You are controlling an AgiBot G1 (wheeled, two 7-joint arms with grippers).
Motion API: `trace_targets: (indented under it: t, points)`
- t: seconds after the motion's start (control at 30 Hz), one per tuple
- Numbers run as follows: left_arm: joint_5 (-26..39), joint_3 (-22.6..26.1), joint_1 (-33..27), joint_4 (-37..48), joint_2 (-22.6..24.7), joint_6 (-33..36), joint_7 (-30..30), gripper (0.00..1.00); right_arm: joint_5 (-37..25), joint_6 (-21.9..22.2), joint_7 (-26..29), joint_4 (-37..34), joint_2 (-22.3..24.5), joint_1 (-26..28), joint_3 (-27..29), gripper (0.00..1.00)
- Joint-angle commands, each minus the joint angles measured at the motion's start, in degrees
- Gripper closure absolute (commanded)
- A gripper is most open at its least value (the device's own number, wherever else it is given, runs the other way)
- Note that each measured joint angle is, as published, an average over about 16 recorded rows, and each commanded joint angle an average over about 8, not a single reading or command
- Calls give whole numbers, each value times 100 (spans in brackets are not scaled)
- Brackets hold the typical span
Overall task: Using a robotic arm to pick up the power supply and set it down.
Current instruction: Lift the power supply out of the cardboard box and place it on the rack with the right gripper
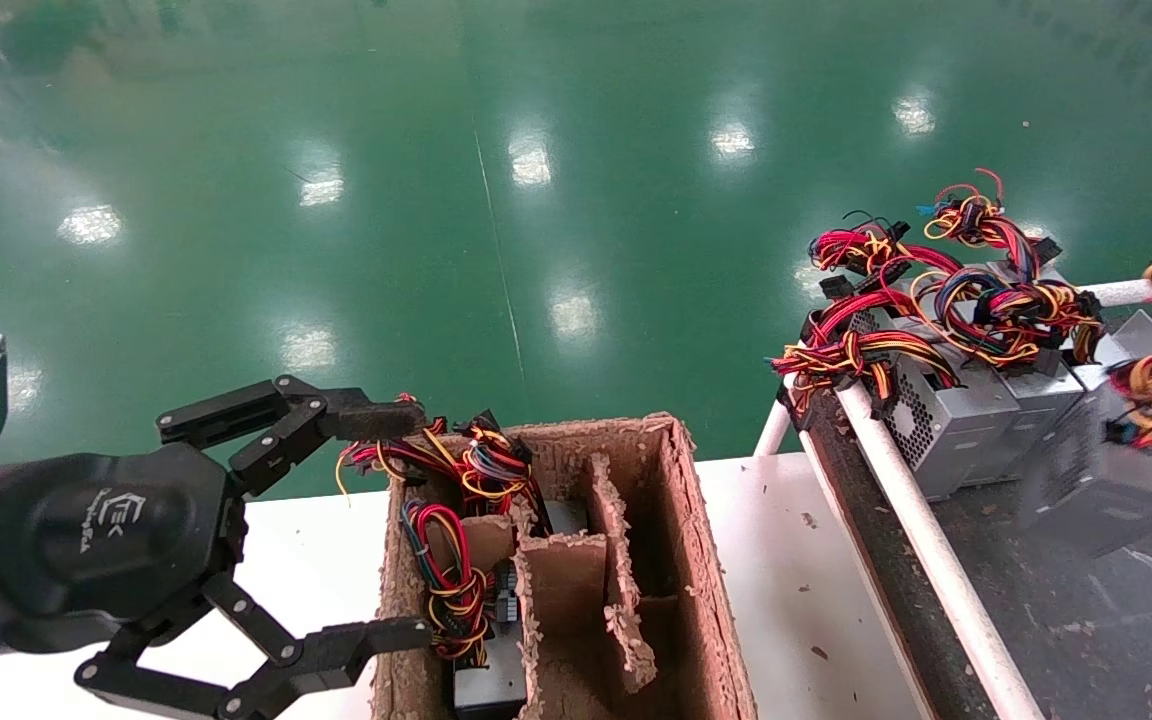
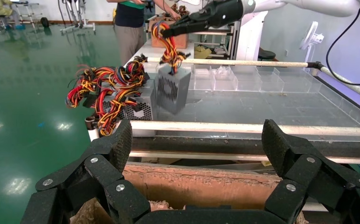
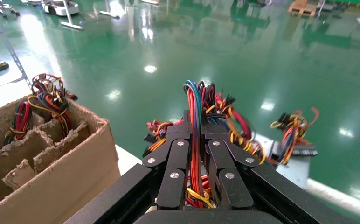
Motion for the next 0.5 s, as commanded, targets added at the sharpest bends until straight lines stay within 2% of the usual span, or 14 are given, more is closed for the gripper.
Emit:
trace_targets:
  t: [0.03, 0.5]
  points:
    - [0, 0, 0, 0, 0, 0, 0, 0, -65, 54, -14, -40, -64, 9, -39, 100]
    - [-1, 1, 0, 0, 0, -1, 1, 0, -637, -5, 58, -196, -656, 796, -395, 100]
